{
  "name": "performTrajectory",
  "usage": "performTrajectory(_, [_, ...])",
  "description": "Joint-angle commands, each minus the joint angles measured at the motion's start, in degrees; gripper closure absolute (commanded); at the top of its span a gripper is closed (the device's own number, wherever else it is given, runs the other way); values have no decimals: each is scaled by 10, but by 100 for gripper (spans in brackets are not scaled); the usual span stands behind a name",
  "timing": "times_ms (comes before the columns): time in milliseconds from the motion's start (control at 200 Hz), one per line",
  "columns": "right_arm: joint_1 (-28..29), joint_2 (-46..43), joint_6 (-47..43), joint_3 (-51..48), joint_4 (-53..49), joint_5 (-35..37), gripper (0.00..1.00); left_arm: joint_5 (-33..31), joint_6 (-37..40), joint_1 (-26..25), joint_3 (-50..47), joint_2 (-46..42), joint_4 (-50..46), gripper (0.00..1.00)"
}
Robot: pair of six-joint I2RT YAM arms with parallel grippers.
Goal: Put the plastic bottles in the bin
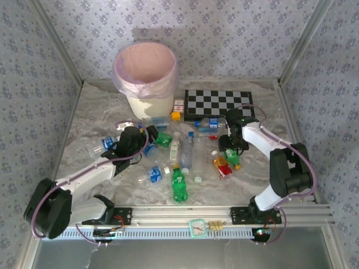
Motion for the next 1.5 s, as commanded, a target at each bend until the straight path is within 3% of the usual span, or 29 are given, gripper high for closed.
performTrajectory(0, [4, 26, -21, 24, 24, 16, 24, 30, 17, -7, 39, 15, 45, 1])
performTrajectory(180, [4, 51, -25, 27, 49, 21, 27, 58, 47, -11, 60, 35, 51, 1])
performTrajectory(305, [3, 59, -26, 27, 55, 26, 35, 91, 66, -11, 77, 49, 56, 1])
performTrajectory(475, [1, 20, -14, 33, 44, 24, 42, 150, 99, -12, 107, 69, 71, 0])
performTrajectory(800, [-6, -128, 95, 82, 69, -41, 44, 366, 174, -12, 203, 124, 116, 0])
performTrajectory(980, [-11, -159, 158, 92, 140, -125, 45, 460, 192, -22, 236, 148, 131, 0])
performTrajectory(1214, [-12, -162, 226, 126, 192, -233, 47, 514, 253, -58, 292, 172, 73, 0])
performTrajectory(1499, [27, -166, 274, 109, 255, -265, 48, 531, 260, -80, 344, 221, 67, 0])
